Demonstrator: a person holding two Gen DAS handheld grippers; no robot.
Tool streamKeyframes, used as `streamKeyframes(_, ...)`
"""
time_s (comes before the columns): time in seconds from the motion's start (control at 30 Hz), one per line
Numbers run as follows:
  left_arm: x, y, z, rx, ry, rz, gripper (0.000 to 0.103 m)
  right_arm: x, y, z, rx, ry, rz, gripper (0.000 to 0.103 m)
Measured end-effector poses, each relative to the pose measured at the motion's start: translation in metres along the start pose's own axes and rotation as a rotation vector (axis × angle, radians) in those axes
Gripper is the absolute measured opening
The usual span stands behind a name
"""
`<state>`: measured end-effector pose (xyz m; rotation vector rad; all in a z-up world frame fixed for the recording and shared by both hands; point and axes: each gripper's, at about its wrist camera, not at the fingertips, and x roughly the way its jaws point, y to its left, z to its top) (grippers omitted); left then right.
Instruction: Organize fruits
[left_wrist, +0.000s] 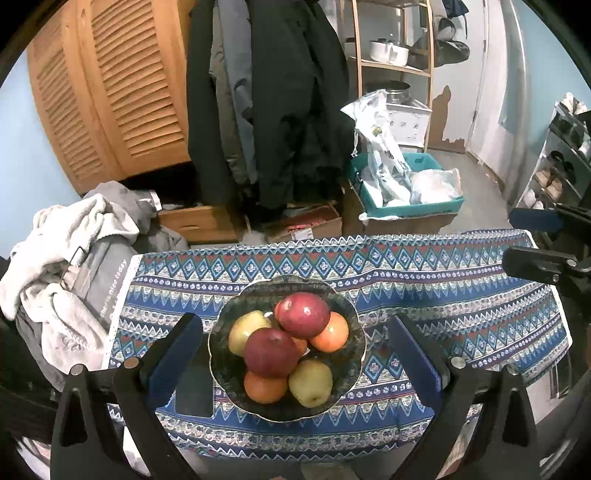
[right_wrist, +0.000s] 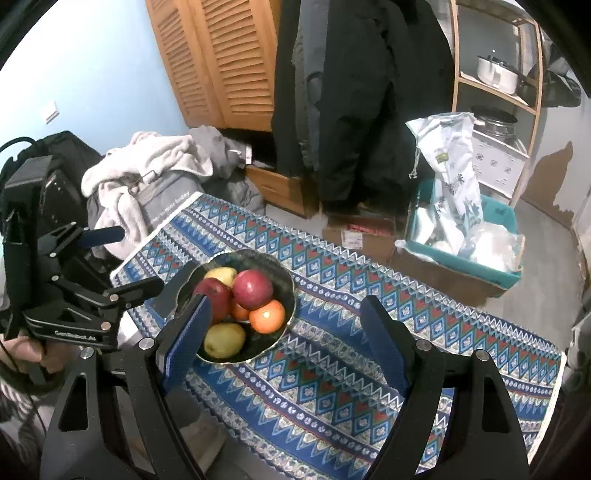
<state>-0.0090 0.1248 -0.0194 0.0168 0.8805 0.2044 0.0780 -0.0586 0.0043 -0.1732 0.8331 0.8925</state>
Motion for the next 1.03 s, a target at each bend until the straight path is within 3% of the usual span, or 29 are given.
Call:
streamKeyframes(0.57,0.003,-0.0005,-0.0002,-0.009,0.006,0.045,0.101,-0.0005,0.0001,-0.0049,0.0,0.008,0.0,0.082)
streamKeyframes(1.03,0.0032,-0.0035,-0.0011,-0.016,0.016,0.031,0.101,-0.0021,-0.0023,-0.008,0.007,0.007,-0.008,0.082)
